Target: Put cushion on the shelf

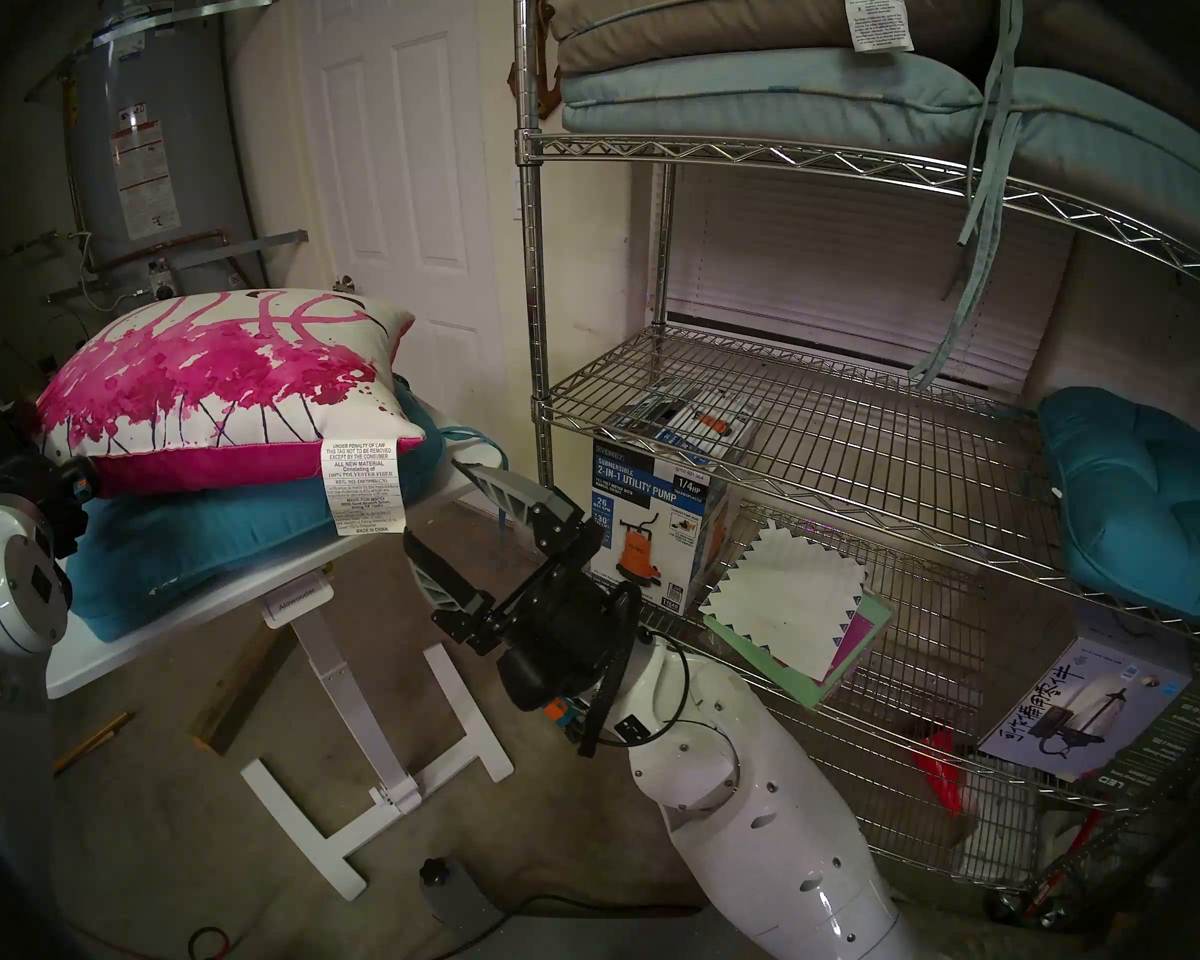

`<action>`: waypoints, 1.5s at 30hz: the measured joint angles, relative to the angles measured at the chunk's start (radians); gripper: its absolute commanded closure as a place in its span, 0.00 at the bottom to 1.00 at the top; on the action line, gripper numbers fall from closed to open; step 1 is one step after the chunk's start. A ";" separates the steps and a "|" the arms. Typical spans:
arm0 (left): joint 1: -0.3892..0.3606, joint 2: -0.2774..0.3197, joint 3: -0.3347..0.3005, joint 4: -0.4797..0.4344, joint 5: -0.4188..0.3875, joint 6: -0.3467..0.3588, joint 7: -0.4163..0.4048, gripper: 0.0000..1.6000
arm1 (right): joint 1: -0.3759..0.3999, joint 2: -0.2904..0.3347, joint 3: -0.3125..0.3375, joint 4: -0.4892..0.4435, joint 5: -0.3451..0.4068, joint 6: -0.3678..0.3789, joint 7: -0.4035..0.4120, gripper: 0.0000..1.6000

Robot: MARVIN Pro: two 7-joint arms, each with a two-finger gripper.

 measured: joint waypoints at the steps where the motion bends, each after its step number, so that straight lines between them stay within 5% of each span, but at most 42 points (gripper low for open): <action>1: 0.000 0.000 0.000 0.000 0.000 0.000 0.000 0.00 | 0.009 -0.003 -0.004 0.008 -0.004 0.001 0.000 0.00; 22: -0.004 -0.003 0.000 0.000 0.003 -0.002 -0.004 0.00 | 0.221 -0.109 -0.050 0.273 -0.061 0.011 -0.020 0.00; 45: -0.008 -0.005 0.000 0.001 0.008 -0.006 -0.008 0.00 | 0.441 -0.245 -0.001 0.585 -0.122 -0.041 -0.078 0.00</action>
